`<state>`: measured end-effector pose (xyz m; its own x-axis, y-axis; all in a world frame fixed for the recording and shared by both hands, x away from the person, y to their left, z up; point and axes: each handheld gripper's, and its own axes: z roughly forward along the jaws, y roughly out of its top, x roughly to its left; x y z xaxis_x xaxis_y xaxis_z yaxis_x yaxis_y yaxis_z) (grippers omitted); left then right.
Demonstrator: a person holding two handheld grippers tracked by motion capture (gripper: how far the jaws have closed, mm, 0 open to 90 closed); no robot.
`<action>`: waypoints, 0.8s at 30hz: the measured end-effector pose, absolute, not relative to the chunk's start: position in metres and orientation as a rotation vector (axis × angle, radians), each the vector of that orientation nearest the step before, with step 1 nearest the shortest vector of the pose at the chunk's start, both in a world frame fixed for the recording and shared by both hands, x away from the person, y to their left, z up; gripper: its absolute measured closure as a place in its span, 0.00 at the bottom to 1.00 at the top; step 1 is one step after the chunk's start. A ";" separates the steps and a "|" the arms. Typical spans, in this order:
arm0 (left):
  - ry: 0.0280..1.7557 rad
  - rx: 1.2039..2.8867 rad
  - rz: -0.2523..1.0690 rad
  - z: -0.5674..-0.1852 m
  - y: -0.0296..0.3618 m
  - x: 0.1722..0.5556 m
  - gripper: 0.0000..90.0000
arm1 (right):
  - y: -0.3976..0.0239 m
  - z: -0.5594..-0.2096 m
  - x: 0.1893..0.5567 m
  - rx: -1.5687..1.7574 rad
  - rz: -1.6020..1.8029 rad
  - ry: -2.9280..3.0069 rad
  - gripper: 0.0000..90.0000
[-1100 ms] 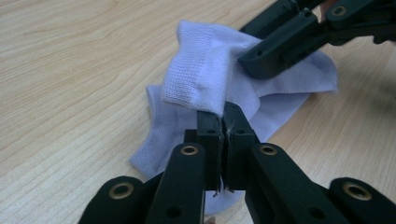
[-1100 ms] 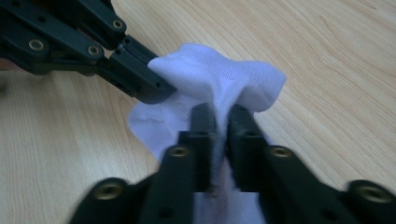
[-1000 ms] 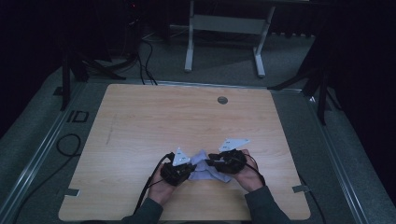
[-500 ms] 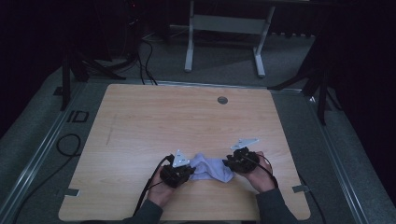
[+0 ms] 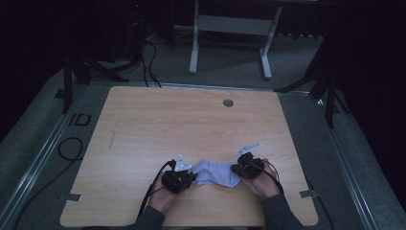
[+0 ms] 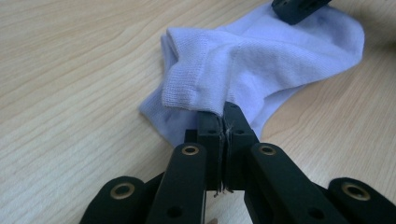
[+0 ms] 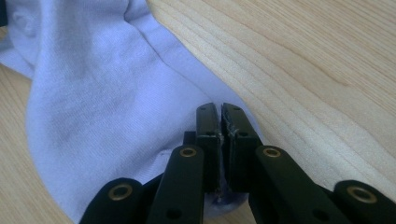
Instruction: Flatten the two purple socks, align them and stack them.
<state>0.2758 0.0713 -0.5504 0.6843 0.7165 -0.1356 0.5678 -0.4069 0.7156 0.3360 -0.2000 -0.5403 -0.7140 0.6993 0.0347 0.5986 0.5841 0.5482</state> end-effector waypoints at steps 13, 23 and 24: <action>1.013 2.179 0.246 -0.557 0.072 0.279 0.98 | -0.204 -0.523 0.331 1.092 0.878 2.558 0.96; 1.013 2.181 0.243 -0.557 0.073 0.279 0.97 | -0.212 -0.524 0.338 1.126 0.911 2.492 0.96; 1.015 2.181 0.240 -0.557 0.073 0.279 0.97 | -0.211 -0.527 0.338 1.127 0.894 2.497 0.96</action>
<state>0.2786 0.0733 -0.5569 0.6745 0.7282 -0.1211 0.5965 -0.4410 0.6706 0.3379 -0.2113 -0.5267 -0.6657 0.7461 0.0164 0.5868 0.5098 0.6291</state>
